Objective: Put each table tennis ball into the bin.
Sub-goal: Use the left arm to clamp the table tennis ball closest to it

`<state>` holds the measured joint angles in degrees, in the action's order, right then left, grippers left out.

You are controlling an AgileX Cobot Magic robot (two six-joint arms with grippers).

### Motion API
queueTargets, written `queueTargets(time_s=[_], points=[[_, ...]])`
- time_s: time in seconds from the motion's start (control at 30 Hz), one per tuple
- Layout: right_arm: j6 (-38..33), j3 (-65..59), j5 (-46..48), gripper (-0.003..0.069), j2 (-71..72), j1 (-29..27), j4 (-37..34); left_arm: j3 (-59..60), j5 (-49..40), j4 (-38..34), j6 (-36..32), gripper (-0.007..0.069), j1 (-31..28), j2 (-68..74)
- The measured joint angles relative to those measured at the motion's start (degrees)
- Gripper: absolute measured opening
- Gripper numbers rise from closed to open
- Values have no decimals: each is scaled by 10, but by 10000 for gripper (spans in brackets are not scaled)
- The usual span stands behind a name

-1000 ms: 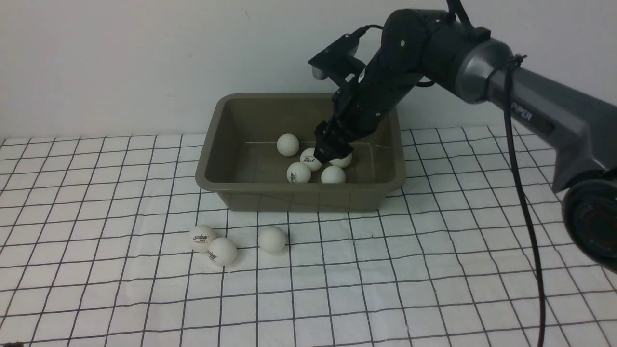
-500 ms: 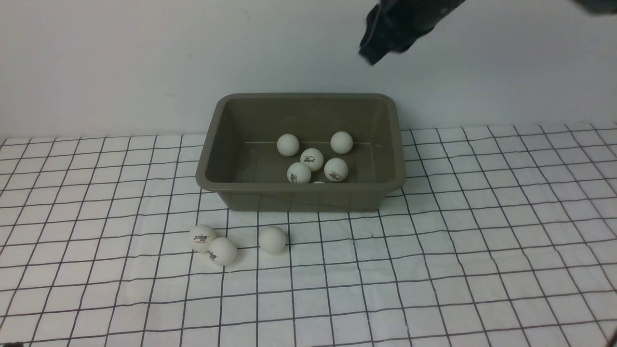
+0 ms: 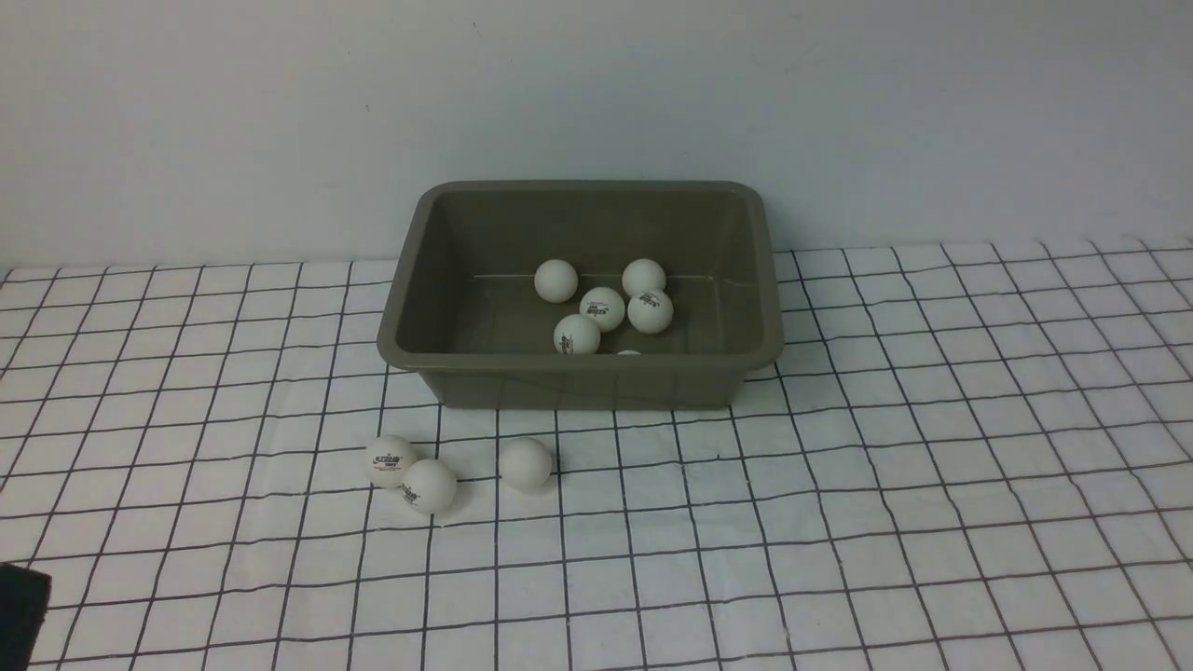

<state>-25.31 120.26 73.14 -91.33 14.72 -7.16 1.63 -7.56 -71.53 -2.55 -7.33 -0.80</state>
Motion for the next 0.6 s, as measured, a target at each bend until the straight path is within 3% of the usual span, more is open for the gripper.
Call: queueTargets(time_s=[0.27, 0.4, 0.6], points=[[-26, -213, 0, -16, 124, -1, -3, 0, 127, -256, -20, -4, 0, 0], [-47, -349, 0, -16, 209, -1, -7, 0, 127, -280, -68, -4, 0, 0], [-52, -538, -36, -16, 360, -1, -47, -17, 34, -282, -228, -4, 0, 0]])
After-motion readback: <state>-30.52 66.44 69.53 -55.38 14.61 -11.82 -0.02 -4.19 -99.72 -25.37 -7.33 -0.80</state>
